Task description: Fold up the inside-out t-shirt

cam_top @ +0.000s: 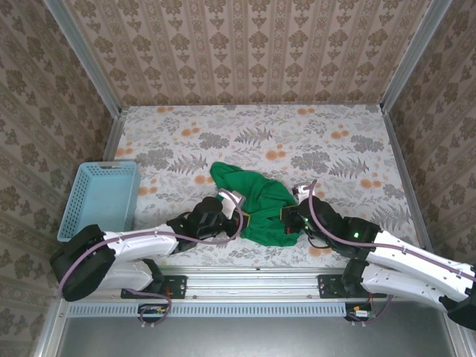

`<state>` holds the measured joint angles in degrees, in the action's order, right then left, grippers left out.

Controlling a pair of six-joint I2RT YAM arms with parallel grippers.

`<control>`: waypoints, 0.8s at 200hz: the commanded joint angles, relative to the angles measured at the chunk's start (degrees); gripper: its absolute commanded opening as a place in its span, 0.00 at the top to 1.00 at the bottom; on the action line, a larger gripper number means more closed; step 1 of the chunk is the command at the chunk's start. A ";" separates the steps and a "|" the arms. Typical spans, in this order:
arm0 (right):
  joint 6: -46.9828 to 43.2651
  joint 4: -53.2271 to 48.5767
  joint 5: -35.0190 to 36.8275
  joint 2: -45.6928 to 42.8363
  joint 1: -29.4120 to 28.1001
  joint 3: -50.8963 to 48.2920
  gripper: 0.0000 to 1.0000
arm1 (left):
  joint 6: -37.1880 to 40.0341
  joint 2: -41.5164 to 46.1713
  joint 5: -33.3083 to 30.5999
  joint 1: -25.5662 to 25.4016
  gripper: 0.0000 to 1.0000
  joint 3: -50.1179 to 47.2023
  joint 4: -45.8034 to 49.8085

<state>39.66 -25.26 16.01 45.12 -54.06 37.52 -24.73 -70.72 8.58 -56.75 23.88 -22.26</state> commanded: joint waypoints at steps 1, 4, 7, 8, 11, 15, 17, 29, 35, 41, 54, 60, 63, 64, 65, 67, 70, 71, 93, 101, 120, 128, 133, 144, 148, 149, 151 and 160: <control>1.20 -1.51 -0.55 -0.10 0.89 1.35 1.00 | 1.17 0.78 -0.85 0.27 0.78 0.98 3.86; 1.21 -1.06 -0.93 0.21 0.89 1.49 1.00 | 1.55 1.08 -1.23 -0.05 0.75 1.30 4.76; 1.21 -0.60 -1.38 0.51 0.89 1.69 1.00 | 2.02 1.52 -1.72 -0.29 0.72 1.68 5.66; 1.21 -0.37 -1.49 0.63 0.89 1.73 1.00 | 2.17 1.67 -1.90 -0.42 0.71 1.82 6.09; 1.20 0.11 -1.92 1.06 0.89 1.95 1.00 | 2.73 2.20 -2.48 -0.98 0.68 2.23 7.16; 1.21 0.76 -2.51 1.57 0.89 2.32 1.00 | 3.61 2.96 -3.60 -1.74 0.65 2.70 8.57; 1.19 1.11 -2.77 1.77 0.89 2.52 1.00 | 4.05 3.39 -4.30 -2.13 0.63 3.05 9.46; 1.04 2.62 -4.24 3.54 0.81 4.07 1.00 | 6.56 6.19 -8.56 -5.01 0.53 4.65 13.54; 0.83 3.20 -4.81 4.47 0.79 5.12 1.00 | 7.44 7.59 -10.11 -6.06 0.50 5.17 14.99; 0.62 3.54 -5.28 5.29 0.74 6.16 1.00 | 8.04 9.00 -10.97 -6.90 0.47 5.46 15.86; 0.26 4.02 -6.09 7.33 0.60 8.50 1.00 | 8.64 11.59 -12.47 -8.13 0.41 5.40 16.33; 0.14 4.45 -6.61 8.10 0.53 9.41 1.00 | 8.78 12.36 -13.08 -8.68 0.38 5.26 16.30; 0.10 4.68 -6.87 8.53 0.47 9.84 1.00 | 8.83 12.66 -13.48 -8.84 0.37 5.22 16.29; 0.08 4.77 -6.96 8.64 0.46 9.94 1.00 | 8.83 12.73 -13.53 -8.96 0.36 5.22 16.29; 0.07 4.86 -7.09 8.74 0.46 10.07 1.00 | 8.87 12.81 -13.61 -9.11 0.36 5.21 16.24; 0.07 5.08 -7.32 9.06 0.45 10.28 1.00 | 8.83 12.87 -13.75 -9.20 0.35 5.21 16.14; 0.07 5.44 -7.68 9.52 0.45 10.61 1.00 | 8.82 12.88 -13.94 -9.29 0.34 5.17 16.11; 0.07 5.50 -7.76 9.66 0.45 10.76 1.00 | 8.82 12.88 -13.98 -9.40 0.34 5.19 16.11; 0.14 7.46 -9.24 13.02 -0.27 13.41 1.00 | 8.30 10.98 -14.72 -10.45 0.27 6.06 15.08; 0.08 8.03 -9.50 14.26 -0.50 14.17 1.00 | 7.68 10.00 -15.14 -10.78 0.24 6.37 14.27; -0.02 9.52 -9.79 16.72 -1.03 15.45 1.00 | 5.43 8.18 -17.21 -10.92 0.14 6.27 11.02; -0.02 10.00 -9.73 17.43 -1.04 15.58 1.00 | 4.17 7.53 -18.51 -10.86 0.11 6.02 9.58; 0.04 10.25 -9.64 17.81 -1.05 15.65 1.00 | 3.35 7.14 -19.45 -10.78 0.10 5.88 8.78; 0.11 10.61 -9.55 18.39 -1.04 15.74 1.00 | 1.69 6.07 -21.50 -10.49 0.10 5.72 7.36; 0.14 10.67 -9.51 18.55 -1.04 15.74 1.00 | 1.02 5.68 -22.44 -10.34 0.11 5.73 7.21; 0.15 10.67 -9.46 18.57 -1.04 15.70 1.00 | 0.88 5.64 -22.67 -10.28 0.11 5.73 7.13; 0.15 10.69 -9.47 18.63 -1.04 15.71 1.00 | 0.53 5.49 -23.09 -10.19 0.11 5.67 7.01; 0.20 10.68 -9.16 18.81 -1.04 15.38 1.00 | -0.91 5.12 -24.10 -9.51 0.14 5.33 5.91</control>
<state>40.29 -16.51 7.14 63.37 -54.81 51.37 -20.78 -64.47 -9.58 -67.09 28.62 -11.60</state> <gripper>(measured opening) 0.064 0.886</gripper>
